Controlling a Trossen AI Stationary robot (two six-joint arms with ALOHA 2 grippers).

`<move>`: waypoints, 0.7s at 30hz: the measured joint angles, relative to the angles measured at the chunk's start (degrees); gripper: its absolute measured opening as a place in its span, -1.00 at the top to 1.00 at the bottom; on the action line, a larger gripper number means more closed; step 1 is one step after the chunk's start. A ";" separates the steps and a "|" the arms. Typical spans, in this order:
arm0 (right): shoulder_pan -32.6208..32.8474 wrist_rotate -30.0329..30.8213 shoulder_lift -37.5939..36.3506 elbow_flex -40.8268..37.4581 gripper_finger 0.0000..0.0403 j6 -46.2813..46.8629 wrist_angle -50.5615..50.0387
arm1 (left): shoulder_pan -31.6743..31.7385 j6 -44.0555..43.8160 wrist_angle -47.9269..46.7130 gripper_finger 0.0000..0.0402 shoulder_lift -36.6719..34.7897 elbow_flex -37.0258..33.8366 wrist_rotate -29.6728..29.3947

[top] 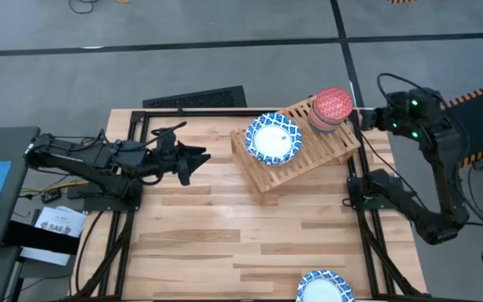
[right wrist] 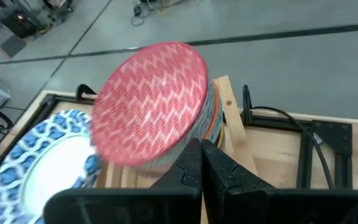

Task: Place and stack bowls onto a shelf
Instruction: Adjust the colored pattern bowls on the shelf

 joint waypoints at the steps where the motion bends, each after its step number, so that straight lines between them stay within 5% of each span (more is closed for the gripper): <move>1: 0.14 0.02 -0.87 0.88 0.91 0.04 -1.49 | 0.34 -0.02 0.00 0.15 0.00 0.00 0.31; 10: 2.34 -1.23 -9.83 5.79 0.92 1.27 -18.18 | 3.89 -0.03 0.00 0.15 0.00 0.00 6.40; 21: -4.41 -14.28 -11.23 5.46 0.92 7.58 -2.91 | 7.37 -0.28 0.00 0.15 0.00 0.00 12.76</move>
